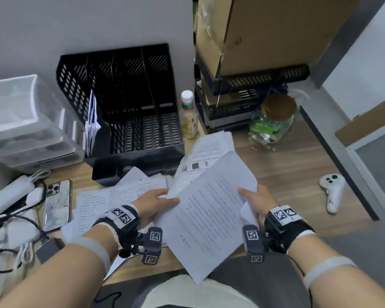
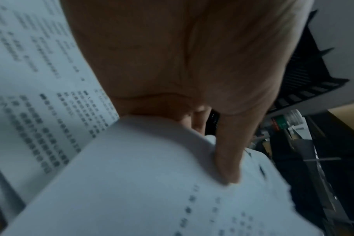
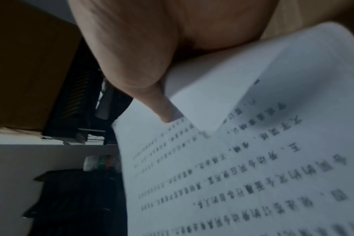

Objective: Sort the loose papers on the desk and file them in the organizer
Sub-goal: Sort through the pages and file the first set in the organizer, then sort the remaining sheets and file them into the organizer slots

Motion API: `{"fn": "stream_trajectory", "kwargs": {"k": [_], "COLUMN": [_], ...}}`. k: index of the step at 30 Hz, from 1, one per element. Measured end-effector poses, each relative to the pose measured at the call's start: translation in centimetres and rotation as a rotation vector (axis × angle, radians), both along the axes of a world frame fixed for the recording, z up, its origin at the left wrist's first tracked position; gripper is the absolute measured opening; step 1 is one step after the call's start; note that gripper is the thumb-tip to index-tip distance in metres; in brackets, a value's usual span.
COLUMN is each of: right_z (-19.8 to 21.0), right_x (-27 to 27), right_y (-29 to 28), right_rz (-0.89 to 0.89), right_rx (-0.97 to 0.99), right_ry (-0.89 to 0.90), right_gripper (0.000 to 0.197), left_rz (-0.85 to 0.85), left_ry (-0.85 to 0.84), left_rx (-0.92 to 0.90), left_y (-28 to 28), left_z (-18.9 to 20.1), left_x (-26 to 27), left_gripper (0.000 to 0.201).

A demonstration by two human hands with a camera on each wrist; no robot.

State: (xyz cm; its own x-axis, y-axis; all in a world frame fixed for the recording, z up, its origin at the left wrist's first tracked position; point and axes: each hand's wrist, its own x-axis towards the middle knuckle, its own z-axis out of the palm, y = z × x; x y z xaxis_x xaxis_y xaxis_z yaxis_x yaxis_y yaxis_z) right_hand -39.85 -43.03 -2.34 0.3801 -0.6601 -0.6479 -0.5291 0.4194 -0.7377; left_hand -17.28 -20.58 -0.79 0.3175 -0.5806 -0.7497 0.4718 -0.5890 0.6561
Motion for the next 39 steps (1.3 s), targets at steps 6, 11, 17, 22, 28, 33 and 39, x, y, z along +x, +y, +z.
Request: {"fn": "stream_trajectory", "kwargs": {"k": [6, 11, 17, 22, 28, 33, 39], "right_z": [0.3, -0.2, 0.6, 0.5, -0.3, -0.2, -0.7], "right_x": [-0.9, -2.8, -4.8, -6.1, -6.3, -4.8, -3.0], "right_y": [0.8, 0.1, -1.6, -2.1, -1.5, 0.2, 0.9], "right_rz": [0.233, 0.195, 0.013, -0.173, -0.338, -0.340, -0.145], "right_rx": [-0.091, -0.224, -0.245, -0.196, 0.004, 0.122, 0.090], "right_ry": [0.264, 0.343, 0.316, 0.219, 0.121, -0.009, 0.007], "right_gripper": [0.027, 0.029, 0.028, 0.017, 0.016, 0.021, 0.021], "left_rz": [-0.004, -0.142, -0.248, -0.052, 0.133, 0.016, -0.035], "left_ry": [-0.234, -0.551, -0.660, -0.586, -0.428, -0.076, -0.171], "left_rx": [0.063, 0.211, 0.205, -0.072, -0.048, 0.005, 0.028], "left_y": [0.4, 0.3, -1.2, -4.1, -4.2, -1.8, 0.9], "left_z": [-1.8, -3.1, -3.1, -1.7, -1.2, -0.9, -0.7], "left_x": [-1.1, -0.5, -1.1, -1.4, -0.2, -0.8, -1.2], "left_gripper": [0.010, 0.015, 0.034, 0.043, 0.052, 0.041, 0.034]}}
